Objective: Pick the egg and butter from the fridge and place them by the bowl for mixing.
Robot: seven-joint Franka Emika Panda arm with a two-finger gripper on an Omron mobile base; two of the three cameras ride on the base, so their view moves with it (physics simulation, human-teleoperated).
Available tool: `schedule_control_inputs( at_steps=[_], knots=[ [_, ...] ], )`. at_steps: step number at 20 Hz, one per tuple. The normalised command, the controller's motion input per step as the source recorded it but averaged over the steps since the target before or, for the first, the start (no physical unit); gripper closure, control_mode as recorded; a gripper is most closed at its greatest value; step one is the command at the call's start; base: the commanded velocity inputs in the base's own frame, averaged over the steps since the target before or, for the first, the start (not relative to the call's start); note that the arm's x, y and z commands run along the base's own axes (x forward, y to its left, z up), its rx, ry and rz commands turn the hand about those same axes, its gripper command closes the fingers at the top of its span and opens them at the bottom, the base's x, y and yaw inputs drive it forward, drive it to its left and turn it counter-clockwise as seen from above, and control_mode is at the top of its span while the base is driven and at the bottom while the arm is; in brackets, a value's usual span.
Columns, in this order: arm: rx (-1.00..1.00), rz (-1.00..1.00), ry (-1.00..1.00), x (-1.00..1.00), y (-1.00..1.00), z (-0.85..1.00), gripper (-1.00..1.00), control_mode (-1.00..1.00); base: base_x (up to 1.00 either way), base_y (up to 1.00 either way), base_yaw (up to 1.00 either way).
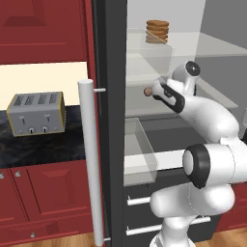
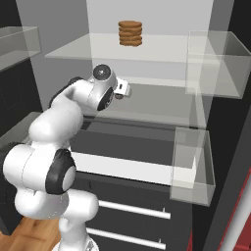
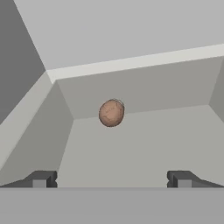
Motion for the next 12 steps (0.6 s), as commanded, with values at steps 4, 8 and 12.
schedule_control_inputs(
  at_steps=[4,8,12],
  knots=[
    [0.00,0.00,0.01,0.74,0.00,-0.25,-1.00,-1.00,0.00,0.00,0.00],
    [0.00,0.00,0.02,0.77,0.00,-0.33,-1.00,-1.00,0.00,0.00,0.00],
    [0.00,0.00,0.00,0.84,0.00,-0.31,-1.00,-1.00,0.00,0.00,0.00]
  ],
)
